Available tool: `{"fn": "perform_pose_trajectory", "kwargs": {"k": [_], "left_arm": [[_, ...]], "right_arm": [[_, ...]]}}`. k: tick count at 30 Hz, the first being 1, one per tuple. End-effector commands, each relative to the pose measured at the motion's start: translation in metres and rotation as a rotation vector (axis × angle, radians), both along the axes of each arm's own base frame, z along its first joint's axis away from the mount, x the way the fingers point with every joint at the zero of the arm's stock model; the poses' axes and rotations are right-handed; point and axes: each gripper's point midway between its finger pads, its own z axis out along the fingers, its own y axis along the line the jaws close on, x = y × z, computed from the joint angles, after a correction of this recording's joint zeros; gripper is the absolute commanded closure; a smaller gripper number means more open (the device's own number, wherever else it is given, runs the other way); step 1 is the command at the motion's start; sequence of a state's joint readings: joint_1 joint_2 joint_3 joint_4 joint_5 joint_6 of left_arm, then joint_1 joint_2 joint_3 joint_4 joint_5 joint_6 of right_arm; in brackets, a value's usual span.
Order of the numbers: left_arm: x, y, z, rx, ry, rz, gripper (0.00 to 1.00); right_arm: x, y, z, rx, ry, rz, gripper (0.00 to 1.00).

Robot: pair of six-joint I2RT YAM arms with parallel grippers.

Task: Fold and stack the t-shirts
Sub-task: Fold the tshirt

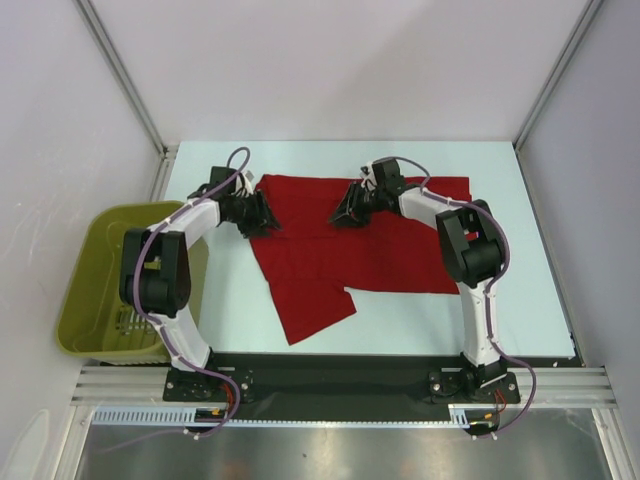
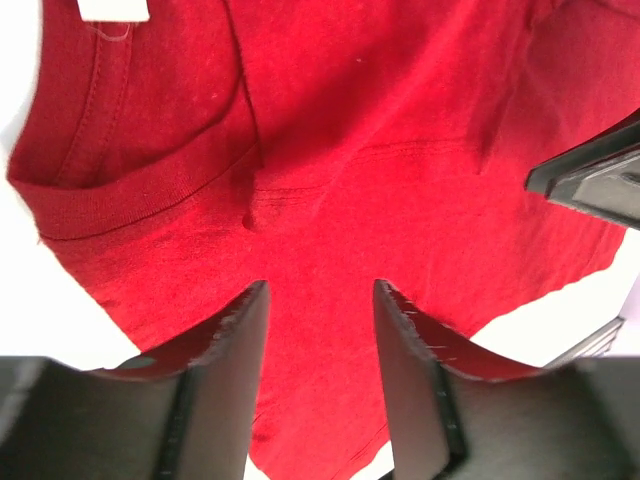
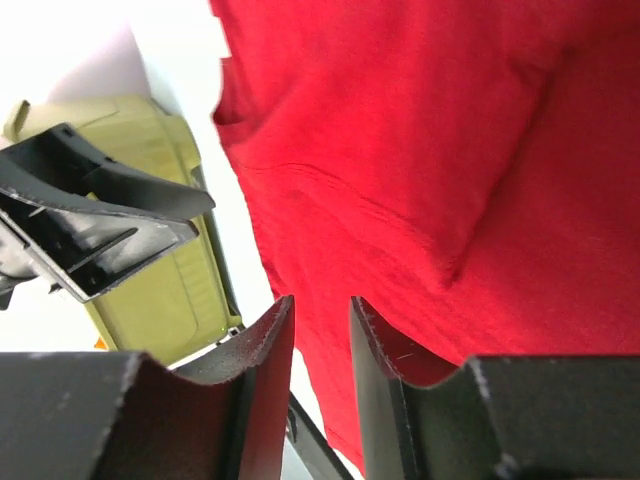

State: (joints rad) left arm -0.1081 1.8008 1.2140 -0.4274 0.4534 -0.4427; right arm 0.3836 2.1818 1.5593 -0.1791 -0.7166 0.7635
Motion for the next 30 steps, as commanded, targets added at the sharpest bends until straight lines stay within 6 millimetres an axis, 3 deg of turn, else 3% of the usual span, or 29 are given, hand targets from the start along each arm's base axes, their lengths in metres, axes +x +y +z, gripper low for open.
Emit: {"fn": "perform_pose_trajectory", "kwargs": {"k": [1,4,8,11,19,30], "left_arm": [[0.008,-0.004,-0.007,-0.041,-0.011,0.02,0.51],[0.011,-0.001,-0.015,-0.029,-0.003,0.04,0.51],[0.013,-0.002,-0.025,-0.036,0.011,0.051,0.41],[0.016,-0.005,-0.031,-0.049,0.024,0.054,0.4],[0.024,-0.005,-0.034,-0.052,0.017,0.065,0.47],[0.031,-0.009,-0.036,-0.075,0.026,0.073,0.54]], "right_arm": [[0.009,-0.002,0.007,0.045,-0.005,-0.029,0.66],[0.004,-0.006,-0.006,0.015,0.016,-0.018,0.65],[-0.006,-0.012,-0.019,-0.02,0.049,-0.002,0.65],[-0.013,-0.014,-0.026,-0.042,0.059,0.012,0.64],[-0.017,-0.021,-0.044,-0.089,0.055,0.054,0.63],[-0.013,-0.012,-0.057,-0.068,0.08,0.069,0.64]]}}
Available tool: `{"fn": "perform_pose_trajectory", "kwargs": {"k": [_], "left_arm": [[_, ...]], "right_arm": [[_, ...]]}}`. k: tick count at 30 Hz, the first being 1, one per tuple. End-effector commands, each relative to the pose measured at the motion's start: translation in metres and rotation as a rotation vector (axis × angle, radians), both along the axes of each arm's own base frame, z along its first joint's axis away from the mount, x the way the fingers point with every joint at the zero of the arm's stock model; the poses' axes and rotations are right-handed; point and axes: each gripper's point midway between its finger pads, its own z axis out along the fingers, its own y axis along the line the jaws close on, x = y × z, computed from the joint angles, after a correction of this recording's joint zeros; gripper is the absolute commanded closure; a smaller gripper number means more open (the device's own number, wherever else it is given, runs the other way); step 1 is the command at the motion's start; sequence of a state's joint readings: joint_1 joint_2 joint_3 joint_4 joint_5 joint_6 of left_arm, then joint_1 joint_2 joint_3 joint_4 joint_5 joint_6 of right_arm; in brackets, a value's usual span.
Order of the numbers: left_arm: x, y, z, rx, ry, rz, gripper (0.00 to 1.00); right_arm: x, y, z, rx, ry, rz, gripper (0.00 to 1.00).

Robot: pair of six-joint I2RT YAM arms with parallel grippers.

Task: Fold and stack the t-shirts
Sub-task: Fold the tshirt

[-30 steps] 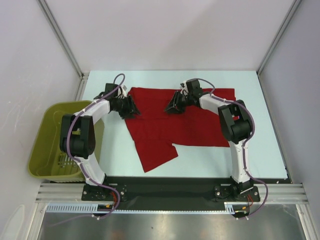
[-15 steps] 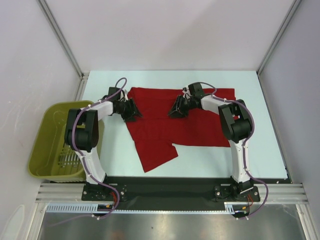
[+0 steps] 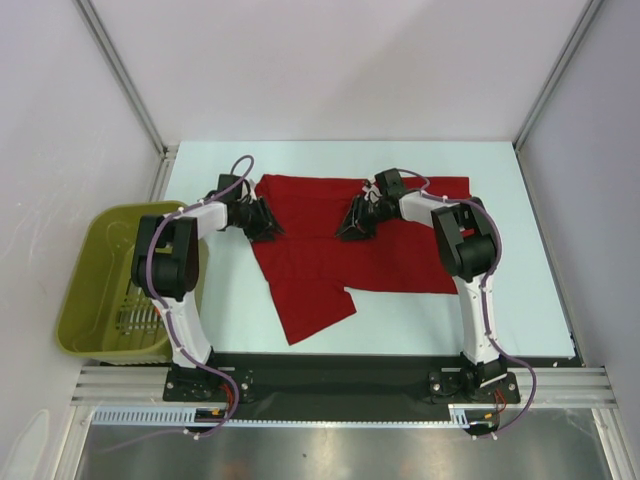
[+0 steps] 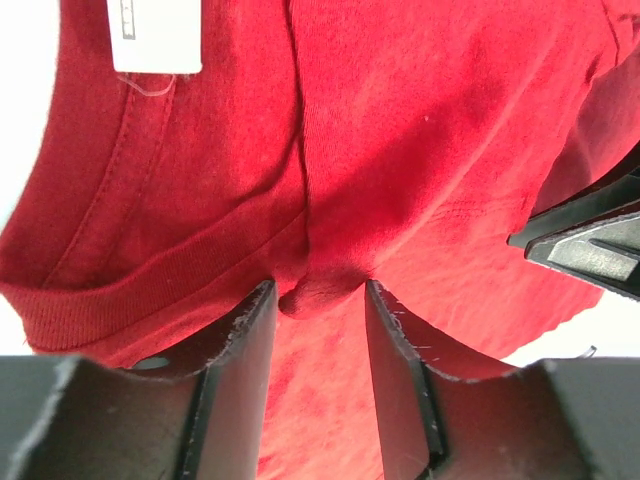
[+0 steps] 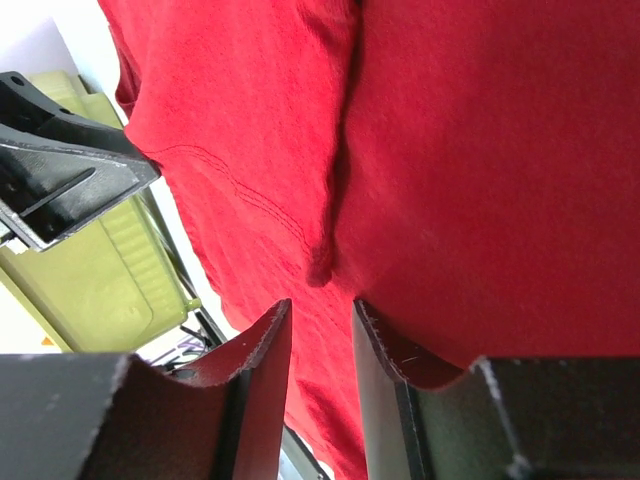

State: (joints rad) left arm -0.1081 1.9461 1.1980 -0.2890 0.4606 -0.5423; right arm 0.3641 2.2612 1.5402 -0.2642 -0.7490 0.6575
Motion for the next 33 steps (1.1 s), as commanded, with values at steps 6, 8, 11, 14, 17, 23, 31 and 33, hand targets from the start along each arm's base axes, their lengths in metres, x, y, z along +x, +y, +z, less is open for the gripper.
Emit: {"fn": "perform_pose_trajectory", "kwargs": {"k": [6,8,11,14,17,23,31,33], "left_arm": [[0.02,-0.003,0.015,-0.027,-0.054,-0.001,0.62],[0.02,-0.004,0.017,-0.031,-0.058,-0.001,0.64],[0.019,-0.004,0.016,-0.032,-0.055,-0.001,0.66],[0.017,-0.004,0.015,-0.034,-0.051,-0.001,0.67],[0.016,-0.004,0.018,-0.036,-0.057,-0.001,0.68],[0.017,-0.004,0.022,-0.035,-0.066,-0.002,0.78],[0.018,-0.006,0.036,-0.053,-0.077,-0.001,1.0],[0.015,-0.007,0.037,-0.057,-0.066,0.001,1.0]], "right_arm": [[0.012,0.01,-0.002,0.016,-0.014,0.004,0.65],[0.014,0.013,-0.002,0.024,-0.015,0.005,0.66],[0.015,0.015,-0.004,0.028,-0.008,0.004,0.67],[0.018,0.017,-0.004,0.036,-0.003,0.0,0.69],[0.023,0.021,0.003,0.052,-0.014,-0.01,0.71],[0.025,0.022,0.007,0.058,0.016,-0.016,0.87],[0.023,0.009,0.041,0.044,-0.023,0.001,0.96],[0.022,0.004,0.045,0.055,-0.008,0.0,0.98]]}}
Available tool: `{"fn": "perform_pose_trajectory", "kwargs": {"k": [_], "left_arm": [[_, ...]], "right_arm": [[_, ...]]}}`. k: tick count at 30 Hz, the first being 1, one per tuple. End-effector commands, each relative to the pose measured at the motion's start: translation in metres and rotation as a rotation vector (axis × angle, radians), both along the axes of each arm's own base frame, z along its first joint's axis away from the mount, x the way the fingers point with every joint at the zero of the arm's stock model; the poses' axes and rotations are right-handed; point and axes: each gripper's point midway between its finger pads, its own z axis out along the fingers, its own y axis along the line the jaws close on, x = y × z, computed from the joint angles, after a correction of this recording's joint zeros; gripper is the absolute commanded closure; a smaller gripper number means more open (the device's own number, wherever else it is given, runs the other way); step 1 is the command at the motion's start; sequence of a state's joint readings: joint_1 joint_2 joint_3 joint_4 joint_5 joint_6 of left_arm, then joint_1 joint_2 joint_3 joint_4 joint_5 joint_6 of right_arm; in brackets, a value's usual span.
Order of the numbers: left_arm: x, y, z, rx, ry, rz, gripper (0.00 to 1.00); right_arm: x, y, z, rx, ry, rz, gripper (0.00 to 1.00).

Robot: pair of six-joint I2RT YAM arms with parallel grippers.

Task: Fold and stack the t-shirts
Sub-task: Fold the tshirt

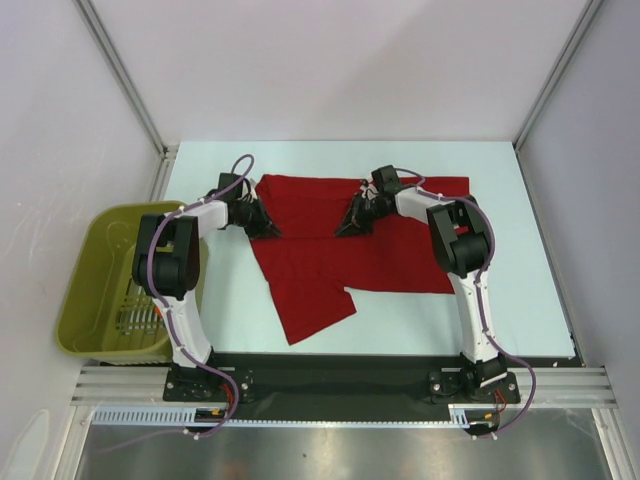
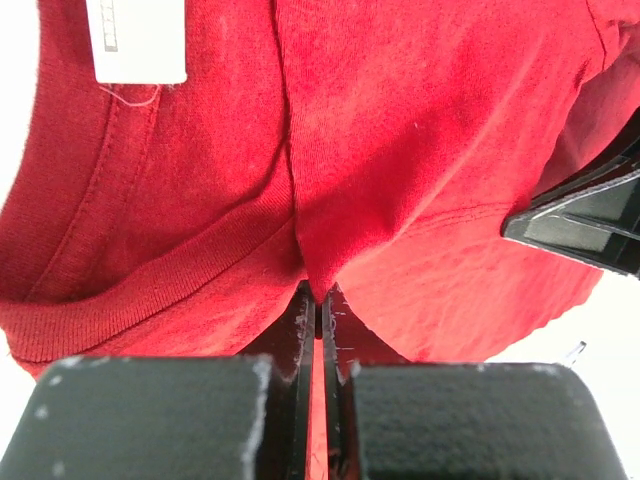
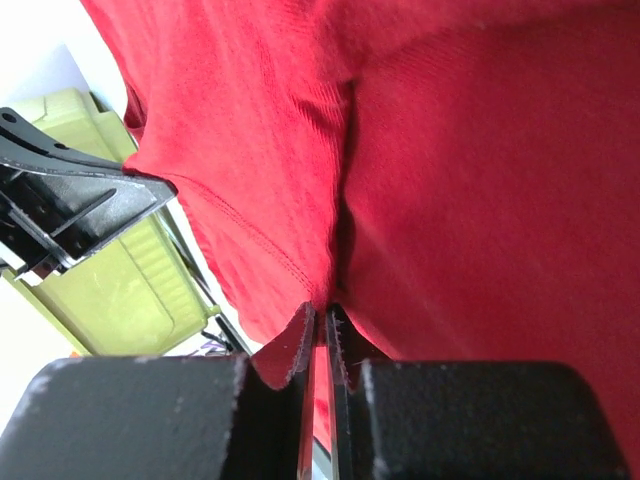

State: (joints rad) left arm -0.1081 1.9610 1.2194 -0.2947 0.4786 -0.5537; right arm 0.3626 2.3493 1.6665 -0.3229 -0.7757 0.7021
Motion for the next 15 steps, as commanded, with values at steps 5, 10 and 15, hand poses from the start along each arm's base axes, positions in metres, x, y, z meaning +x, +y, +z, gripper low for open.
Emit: {"fn": "perform_pose_trajectory", "kwargs": {"k": [5,10,15], "left_arm": [[0.003,-0.001,0.036,-0.028,-0.067,0.01,1.0],[-0.002,0.001,0.037,-0.025,-0.061,0.021,1.0],[-0.004,0.008,0.043,0.002,-0.075,0.046,1.0]], "right_arm": [[0.0,-0.009,0.048,0.03,-0.06,0.044,0.98],[-0.009,-0.006,0.041,0.038,-0.031,0.069,0.98],[-0.012,-0.005,0.043,0.041,-0.031,0.079,0.97]]}}
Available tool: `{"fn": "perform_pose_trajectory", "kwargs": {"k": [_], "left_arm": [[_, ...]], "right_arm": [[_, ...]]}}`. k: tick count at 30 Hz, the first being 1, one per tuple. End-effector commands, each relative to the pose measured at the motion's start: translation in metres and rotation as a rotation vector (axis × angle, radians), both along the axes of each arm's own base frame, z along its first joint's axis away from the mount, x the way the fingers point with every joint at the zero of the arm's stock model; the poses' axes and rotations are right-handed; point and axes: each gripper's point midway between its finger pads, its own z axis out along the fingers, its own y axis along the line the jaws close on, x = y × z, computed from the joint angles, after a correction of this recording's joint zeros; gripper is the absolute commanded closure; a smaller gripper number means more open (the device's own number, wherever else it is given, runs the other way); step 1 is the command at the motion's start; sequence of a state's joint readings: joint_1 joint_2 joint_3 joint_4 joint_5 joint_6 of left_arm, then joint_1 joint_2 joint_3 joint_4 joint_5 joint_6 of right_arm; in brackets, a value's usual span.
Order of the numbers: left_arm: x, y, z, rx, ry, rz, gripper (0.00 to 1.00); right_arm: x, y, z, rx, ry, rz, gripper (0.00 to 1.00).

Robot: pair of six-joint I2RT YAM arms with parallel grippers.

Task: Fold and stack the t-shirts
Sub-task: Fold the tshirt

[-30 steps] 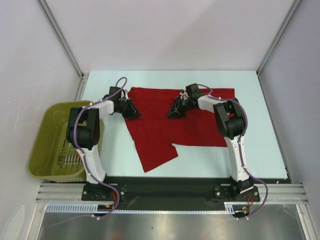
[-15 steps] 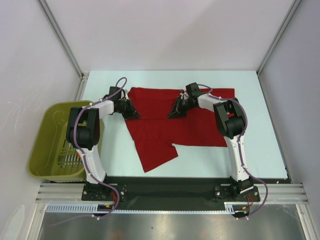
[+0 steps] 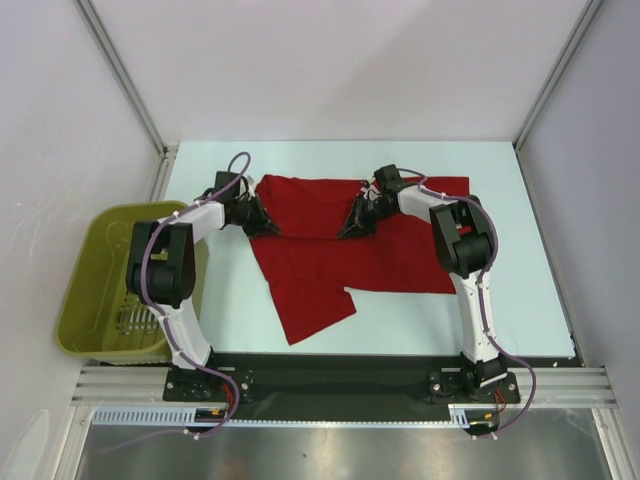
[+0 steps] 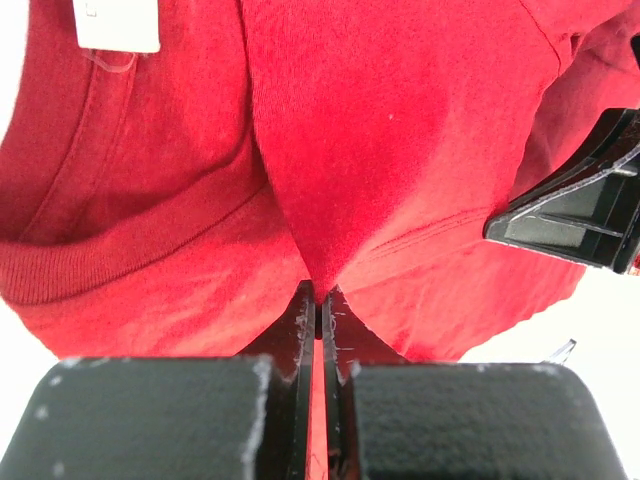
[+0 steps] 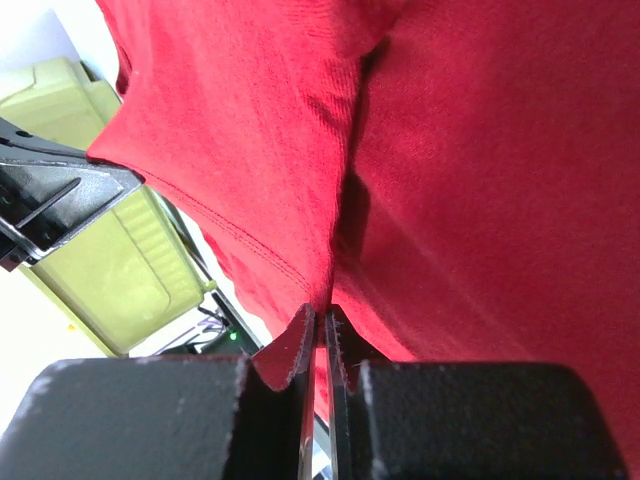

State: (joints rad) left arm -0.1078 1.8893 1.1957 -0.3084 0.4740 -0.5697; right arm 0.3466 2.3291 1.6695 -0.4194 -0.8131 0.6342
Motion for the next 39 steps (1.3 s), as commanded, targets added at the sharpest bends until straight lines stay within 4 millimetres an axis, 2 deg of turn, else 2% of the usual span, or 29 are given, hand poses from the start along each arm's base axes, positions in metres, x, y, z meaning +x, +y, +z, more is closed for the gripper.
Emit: {"fn": "perform_pose_trajectory", "kwargs": {"k": [1,7,14,15,16,17,18,20,21,22,23,24,25,26,27,28,29,30,31,33,34,35,36,37,38,39], "left_arm": [[0.001,0.009,0.023,0.014,-0.051,0.035,1.0],[-0.004,0.013,0.013,0.028,-0.022,0.039,1.0],[-0.012,0.022,0.002,0.066,0.009,0.069,0.99],[-0.012,0.027,0.001,0.098,0.013,0.073,0.9],[-0.011,0.031,0.006,0.119,-0.002,0.077,0.74],[-0.01,0.035,0.011,0.144,-0.013,0.08,0.61],[-0.007,0.041,0.019,0.188,-0.044,0.071,0.48],[0.0,0.048,0.036,0.24,-0.107,0.044,0.35],[0.007,0.05,0.049,0.263,-0.135,0.038,0.32],[0.014,0.056,0.055,0.298,-0.156,0.037,0.31],[0.021,0.059,0.055,0.322,-0.166,0.028,0.25],[0.038,0.061,0.071,0.33,-0.213,0.044,0.23],[0.048,0.06,0.075,0.321,-0.231,0.045,0.2],[0.073,0.059,0.087,0.306,-0.296,0.056,0.11],[0.086,0.058,0.087,0.298,-0.309,0.066,0.07],[0.1,0.056,0.09,0.287,-0.335,0.068,0.05],[0.114,0.056,0.091,0.29,-0.357,0.077,0.0],[0.137,0.054,0.087,0.303,-0.378,0.089,0.0],[0.149,0.053,0.088,0.31,-0.405,0.093,0.0],[0.177,0.05,0.087,0.331,-0.474,0.092,0.0],[0.184,0.051,0.084,0.335,-0.484,0.096,0.0],[0.191,0.05,0.083,0.337,-0.503,0.09,0.02],[0.202,0.048,0.093,0.33,-0.542,0.091,0.03],[0.208,0.047,0.074,0.333,-0.521,0.079,0.04],[0.211,0.046,0.071,0.335,-0.518,0.067,0.07],[0.217,0.043,0.073,0.328,-0.532,0.06,0.08]], "right_arm": [[-0.002,0.007,0.035,0.046,-0.052,0.038,0.97],[-0.007,0.011,0.034,0.044,-0.043,0.047,0.96],[-0.01,0.014,0.027,0.02,-0.031,0.035,0.87],[-0.009,0.012,0.028,0.012,-0.03,0.028,0.85],[-0.004,0.007,0.028,-0.013,-0.05,0.013,0.82],[0.0,0.002,0.032,-0.035,-0.076,0.003,0.74],[0.009,-0.012,0.05,-0.054,-0.125,-0.027,0.7],[0.024,-0.04,0.059,-0.141,-0.22,-0.054,0.59],[0.033,-0.053,0.08,-0.162,-0.288,-0.072,0.57],[0.051,-0.086,0.082,-0.229,-0.325,-0.135,0.57],[0.058,-0.105,0.086,-0.27,-0.356,-0.15,0.55],[0.071,-0.123,0.092,-0.297,-0.382,-0.188,0.55],[0.087,-0.164,0.091,-0.348,-0.381,-0.28,0.55],[0.097,-0.183,0.092,-0.362,-0.381,-0.337,0.54],[0.106,-0.202,0.093,-0.364,-0.384,-0.388,0.53],[0.113,-0.235,0.09,-0.372,-0.376,-0.457,0.53],[0.122,-0.25,0.093,-0.377,-0.406,-0.494,0.53],[0.126,-0.26,0.092,-0.388,-0.429,-0.511,0.52],[0.131,-0.279,0.09,-0.402,-0.444,-0.538,0.52],[0.138,-0.296,0.091,-0.423,-0.479,-0.532,0.52],[0.14,-0.306,0.09,-0.422,-0.477,-0.54,0.51],[0.146,-0.325,0.085,-0.422,-0.47,-0.56,0.51],[0.147,-0.33,0.083,-0.391,-0.465,-0.554,0.51],[0.149,-0.338,0.078,-0.383,-0.464,-0.544,0.52],[0.151,-0.354,0.072,-0.39,-0.441,-0.546,0.53],[0.154,-0.356,0.072,-0.377,-0.456,-0.527,0.53]]}}
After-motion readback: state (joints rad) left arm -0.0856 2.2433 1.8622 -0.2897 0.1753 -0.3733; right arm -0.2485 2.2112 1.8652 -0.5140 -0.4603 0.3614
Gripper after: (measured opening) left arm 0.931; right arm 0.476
